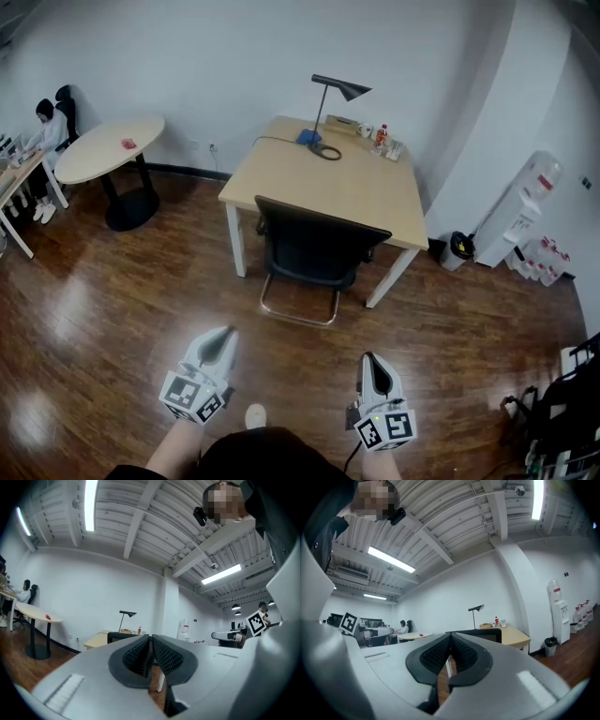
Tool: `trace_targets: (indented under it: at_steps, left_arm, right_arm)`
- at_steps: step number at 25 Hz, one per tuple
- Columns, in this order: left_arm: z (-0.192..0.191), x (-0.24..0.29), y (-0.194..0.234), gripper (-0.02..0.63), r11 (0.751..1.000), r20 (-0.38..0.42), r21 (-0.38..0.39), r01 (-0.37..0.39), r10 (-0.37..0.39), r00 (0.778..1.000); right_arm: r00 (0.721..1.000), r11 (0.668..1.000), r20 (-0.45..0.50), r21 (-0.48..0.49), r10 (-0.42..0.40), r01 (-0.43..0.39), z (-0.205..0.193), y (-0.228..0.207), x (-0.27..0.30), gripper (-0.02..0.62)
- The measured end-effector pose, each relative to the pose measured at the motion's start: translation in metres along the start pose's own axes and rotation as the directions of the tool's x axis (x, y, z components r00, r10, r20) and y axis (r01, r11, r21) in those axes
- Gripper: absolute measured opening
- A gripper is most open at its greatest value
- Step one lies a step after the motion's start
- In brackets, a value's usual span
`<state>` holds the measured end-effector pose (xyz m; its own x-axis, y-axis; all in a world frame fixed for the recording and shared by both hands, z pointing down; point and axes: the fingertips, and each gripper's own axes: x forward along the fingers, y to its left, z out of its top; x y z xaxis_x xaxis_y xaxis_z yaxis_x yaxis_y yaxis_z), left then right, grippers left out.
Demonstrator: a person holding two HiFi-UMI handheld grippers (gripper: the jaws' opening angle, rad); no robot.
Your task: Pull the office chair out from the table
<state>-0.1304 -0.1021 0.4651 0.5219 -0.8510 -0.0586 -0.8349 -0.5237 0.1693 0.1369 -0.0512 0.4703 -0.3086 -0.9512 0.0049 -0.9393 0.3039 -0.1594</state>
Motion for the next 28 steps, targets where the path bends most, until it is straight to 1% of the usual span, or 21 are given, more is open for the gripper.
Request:
trace_targets:
  at_steps: [3,6,8,10,13,17,19,22,25,28]
  left_arm:
    - [-0.007,0.016,0.013,0.021,1.0,-0.015,0.008,0.029,-0.028,0.999]
    - [-0.01,0.026,0.022,0.021,0.997,-0.023,-0.005,0.074,-0.074,0.997]
    - [-0.009,0.031,0.035,0.021,0.998,-0.027,-0.003,0.07,-0.07,0.997]
    - [-0.007,0.034,0.049,0.021,0.998,-0.025,0.001,0.058,-0.058,0.998]
    - [-0.007,0.041,0.065,0.021,0.999,-0.026,0.004,0.049,-0.049,0.998]
    - [-0.018,0.052,0.066,0.021,0.997,-0.05,0.008,0.075,-0.074,0.996]
    - [-0.023,0.063,0.07,0.021,0.996,-0.064,0.004,0.084,-0.083,0.994]
    - [-0.022,0.085,0.072,0.021,0.996,-0.057,-0.017,0.088,-0.089,0.994]
    - [-0.023,0.109,0.071,0.021,0.996,-0.047,-0.009,0.093,-0.093,0.995]
    - [-0.023,0.136,0.074,0.021,0.996,-0.042,0.006,0.085,-0.084,0.996]
  right_arm:
    - [1.0,1.0,-0.005,-0.021,-0.019,0.018,-0.002,-0.001,0.016,0.014]
    - [0.997,0.997,-0.031,-0.044,-0.068,0.066,-0.01,-0.007,0.032,0.014]
    - [0.996,0.996,-0.037,-0.038,-0.076,0.075,-0.012,-0.006,0.045,0.014]
    - [0.997,0.997,-0.03,-0.035,-0.066,0.065,-0.012,0.001,0.059,0.014]
    - [0.999,0.998,-0.021,-0.057,-0.037,0.036,-0.008,0.014,0.079,0.014]
    - [0.999,0.997,-0.031,-0.073,-0.017,0.015,-0.009,0.018,0.09,0.014]
    - [0.999,0.998,-0.039,-0.063,-0.031,0.028,-0.011,0.011,0.096,0.014]
    - [0.998,0.998,-0.04,-0.039,-0.052,0.051,-0.013,-0.008,0.106,0.014]
    - [0.997,0.998,-0.04,-0.037,-0.06,0.058,-0.013,-0.031,0.12,0.014]
    - [0.998,0.998,-0.044,-0.052,-0.049,0.046,-0.009,-0.052,0.14,0.014]
